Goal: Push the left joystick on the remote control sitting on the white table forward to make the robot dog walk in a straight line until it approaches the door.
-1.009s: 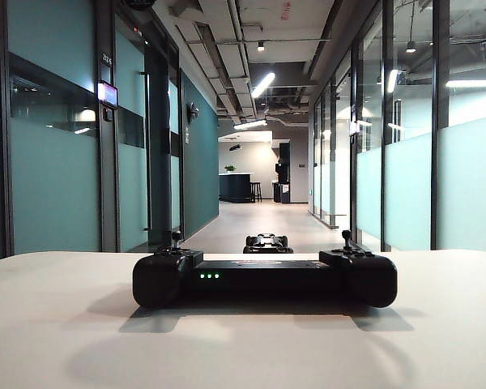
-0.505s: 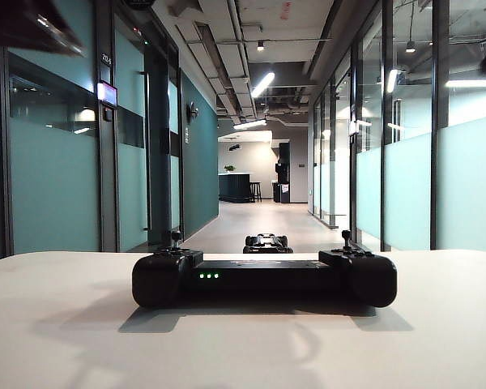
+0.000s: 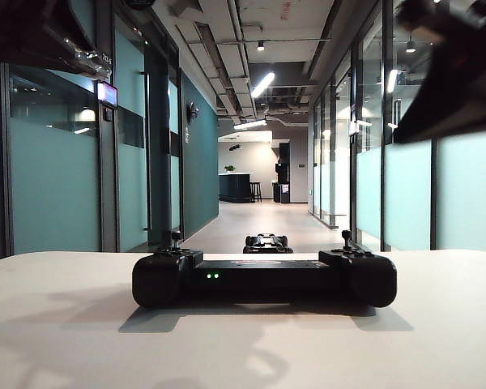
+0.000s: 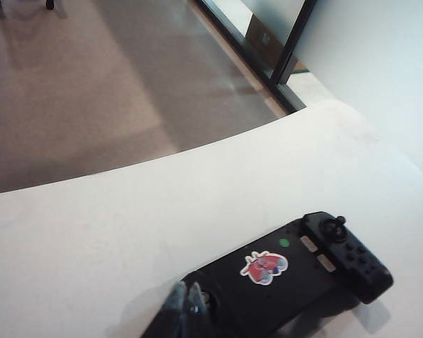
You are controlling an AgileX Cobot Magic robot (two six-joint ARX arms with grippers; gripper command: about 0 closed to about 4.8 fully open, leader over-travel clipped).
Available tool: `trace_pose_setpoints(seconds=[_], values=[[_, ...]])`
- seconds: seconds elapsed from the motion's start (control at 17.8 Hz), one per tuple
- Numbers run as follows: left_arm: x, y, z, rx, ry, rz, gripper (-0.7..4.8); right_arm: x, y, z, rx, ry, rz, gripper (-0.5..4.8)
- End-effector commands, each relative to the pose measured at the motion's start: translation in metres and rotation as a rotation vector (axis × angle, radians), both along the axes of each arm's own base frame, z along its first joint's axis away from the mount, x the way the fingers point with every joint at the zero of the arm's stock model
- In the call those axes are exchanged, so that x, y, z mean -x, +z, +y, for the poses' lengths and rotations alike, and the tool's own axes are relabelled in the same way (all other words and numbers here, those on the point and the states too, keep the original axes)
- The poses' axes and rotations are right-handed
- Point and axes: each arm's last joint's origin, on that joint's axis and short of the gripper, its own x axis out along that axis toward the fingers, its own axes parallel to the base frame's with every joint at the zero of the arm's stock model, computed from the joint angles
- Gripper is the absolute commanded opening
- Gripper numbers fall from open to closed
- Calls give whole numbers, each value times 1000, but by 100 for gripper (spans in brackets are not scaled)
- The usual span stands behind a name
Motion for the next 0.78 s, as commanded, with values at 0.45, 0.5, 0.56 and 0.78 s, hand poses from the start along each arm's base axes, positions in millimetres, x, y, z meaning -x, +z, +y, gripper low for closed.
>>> trace_pose_setpoints(seconds=[0.45, 0.5, 0.56, 0.78], values=[[1, 3, -1, 21, -42, -12, -6, -10, -31, 25, 35, -87, 159, 463], [1, 3, -1, 22, -41, -10, -6, -12, -34, 28, 35, -87, 161, 463], [1, 3, -1, 23, -41, -10, -6, -15, -38, 31, 26, -96, 172, 463], [1, 3, -2, 33, -67, -6, -6, -25, -54, 39, 23, -116, 206, 462]])
